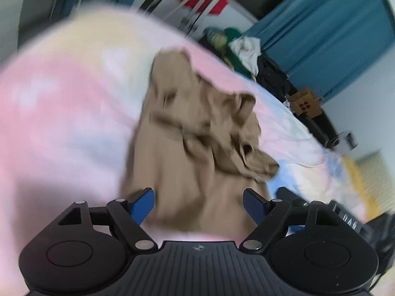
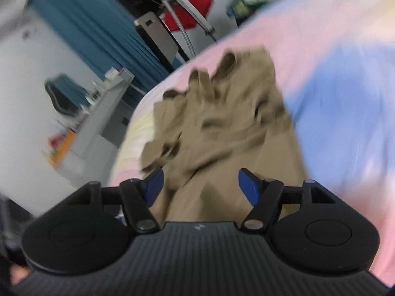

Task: Fold clothes

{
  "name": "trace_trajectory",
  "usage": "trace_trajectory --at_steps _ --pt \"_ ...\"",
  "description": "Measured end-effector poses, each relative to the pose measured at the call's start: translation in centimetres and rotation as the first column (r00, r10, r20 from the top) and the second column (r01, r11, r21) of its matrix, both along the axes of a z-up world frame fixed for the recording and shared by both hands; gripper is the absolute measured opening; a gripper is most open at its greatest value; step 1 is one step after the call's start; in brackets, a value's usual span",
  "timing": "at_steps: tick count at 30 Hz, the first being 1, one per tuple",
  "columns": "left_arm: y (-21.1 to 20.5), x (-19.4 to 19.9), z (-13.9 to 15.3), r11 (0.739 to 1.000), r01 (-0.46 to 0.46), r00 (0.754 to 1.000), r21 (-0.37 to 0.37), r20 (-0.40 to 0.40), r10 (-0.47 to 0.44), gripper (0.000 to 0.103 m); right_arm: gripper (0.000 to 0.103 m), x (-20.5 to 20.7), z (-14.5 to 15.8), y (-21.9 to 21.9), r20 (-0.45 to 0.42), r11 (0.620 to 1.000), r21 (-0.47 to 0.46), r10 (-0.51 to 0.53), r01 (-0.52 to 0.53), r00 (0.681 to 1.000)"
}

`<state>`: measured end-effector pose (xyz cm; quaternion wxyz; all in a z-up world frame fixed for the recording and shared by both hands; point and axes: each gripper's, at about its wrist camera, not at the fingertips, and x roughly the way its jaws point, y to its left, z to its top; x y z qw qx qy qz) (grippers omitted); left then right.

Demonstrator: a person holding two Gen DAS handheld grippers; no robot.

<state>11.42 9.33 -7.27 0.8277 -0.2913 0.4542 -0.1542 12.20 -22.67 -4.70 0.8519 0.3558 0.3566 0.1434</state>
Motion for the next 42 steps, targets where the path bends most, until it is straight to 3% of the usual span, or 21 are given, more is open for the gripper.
trace_trajectory --at_steps 5,8,10,14,16,17,18,19,21,24,31,34,37,42 --pt "0.2 -0.2 -4.0 0.979 -0.066 0.989 -0.191 -0.139 0.039 0.081 0.07 -0.9 -2.6 0.4 -0.137 0.975 0.222 0.017 0.014 0.99" --pt "0.7 0.9 -6.0 0.966 -0.145 0.979 -0.215 -0.175 0.108 0.077 0.07 -0.2 -5.0 0.3 -0.237 0.951 0.304 0.02 0.055 0.971" --pt "1.2 1.7 -7.2 0.946 -0.207 0.968 -0.249 -0.193 0.161 0.069 0.07 0.4 -6.3 0.2 -0.274 0.944 0.317 0.004 0.087 0.962" --pt "2.2 2.1 -7.6 0.914 -0.284 0.956 -0.289 -0.164 0.245 0.058 0.069 0.4 -7.3 -1.8 -0.282 0.897 0.368 -0.143 0.245 0.949" --pt "2.3 2.1 -7.4 0.909 -0.297 0.953 -0.292 -0.149 0.264 0.035 0.057 0.2 -7.1 -2.6 -0.257 0.883 0.366 -0.206 0.293 0.944" --pt "2.4 2.1 -7.3 0.906 -0.304 0.951 -0.293 -0.142 0.273 0.031 0.053 0.2 -6.9 -2.9 -0.244 0.884 0.346 -0.238 0.314 0.94" --pt "2.5 2.1 -7.2 0.904 -0.311 0.95 -0.295 -0.135 0.282 0.026 0.041 0.2 -6.8 -3.1 -0.235 0.886 0.33 -0.257 0.325 0.937" --pt "2.4 2.0 -6.8 0.906 -0.303 0.953 -0.296 -0.106 0.284 0.022 0.029 0.3 -6.6 -3.0 -0.225 0.892 0.315 -0.26 0.323 0.939" --pt "2.3 1.9 -5.6 0.913 -0.281 0.959 -0.297 -0.044 0.281 0.017 0.018 0.6 -6.2 -2.7 -0.192 0.909 0.283 -0.26 0.307 0.946" --pt "2.2 1.8 -3.2 0.916 -0.249 0.964 -0.315 0.014 0.266 0.014 0.015 0.5 -4.7 -2.6 -0.109 0.923 0.258 -0.264 0.284 0.958" --pt "2.8 -0.1 4.4 0.909 -0.223 0.963 -0.354 0.063 0.261 0.012 0.013 -0.7 2.6 -4.0 0.03 0.924 0.294 -0.265 0.245 0.964" --pt "2.4 -1.8 6.5 0.912 -0.221 0.965 -0.346 0.057 0.256 0.012 0.013 -2.0 5.3 -4.1 0.071 0.934 0.273 -0.257 0.229 0.964" --pt "2.5 -5.3 6.9 0.914 -0.24 0.965 -0.328 0.02 0.261 0.012 0.013 -5.2 5.8 -4.3 0.056 0.944 0.242 -0.244 0.224 0.968" --pt "3.0 -12.7 6.4 0.91 -0.303 0.953 -0.284 -0.084 0.291 0.012 0.014 -12.7 4.3 -4.0 -0.054 0.935 0.28 -0.209 0.216 0.976"
